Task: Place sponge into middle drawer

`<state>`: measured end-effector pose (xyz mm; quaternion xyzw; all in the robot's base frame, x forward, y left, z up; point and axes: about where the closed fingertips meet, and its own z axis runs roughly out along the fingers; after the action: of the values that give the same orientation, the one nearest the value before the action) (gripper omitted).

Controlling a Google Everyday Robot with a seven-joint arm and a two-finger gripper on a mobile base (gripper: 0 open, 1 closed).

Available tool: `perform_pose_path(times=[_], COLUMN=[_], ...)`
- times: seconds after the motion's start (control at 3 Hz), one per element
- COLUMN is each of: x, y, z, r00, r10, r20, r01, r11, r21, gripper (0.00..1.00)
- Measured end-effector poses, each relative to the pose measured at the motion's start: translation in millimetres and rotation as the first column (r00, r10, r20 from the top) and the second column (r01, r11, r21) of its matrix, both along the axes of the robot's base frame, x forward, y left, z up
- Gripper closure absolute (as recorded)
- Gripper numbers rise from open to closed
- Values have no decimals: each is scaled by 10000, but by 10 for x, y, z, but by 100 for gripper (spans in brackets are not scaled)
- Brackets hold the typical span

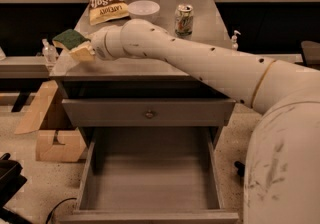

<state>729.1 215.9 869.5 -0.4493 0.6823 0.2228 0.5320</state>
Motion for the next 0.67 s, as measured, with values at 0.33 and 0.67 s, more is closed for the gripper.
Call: perform_pose_path(times=[0.33, 0.67], x=[-61, -152], y=[-11, -21], z=[89, 188], r00=[9999, 9994], r10=[30, 45], r20=[152, 350], r01=[-29, -40], r11=[10000, 9999], r21=[-36, -132], gripper=[100, 100])
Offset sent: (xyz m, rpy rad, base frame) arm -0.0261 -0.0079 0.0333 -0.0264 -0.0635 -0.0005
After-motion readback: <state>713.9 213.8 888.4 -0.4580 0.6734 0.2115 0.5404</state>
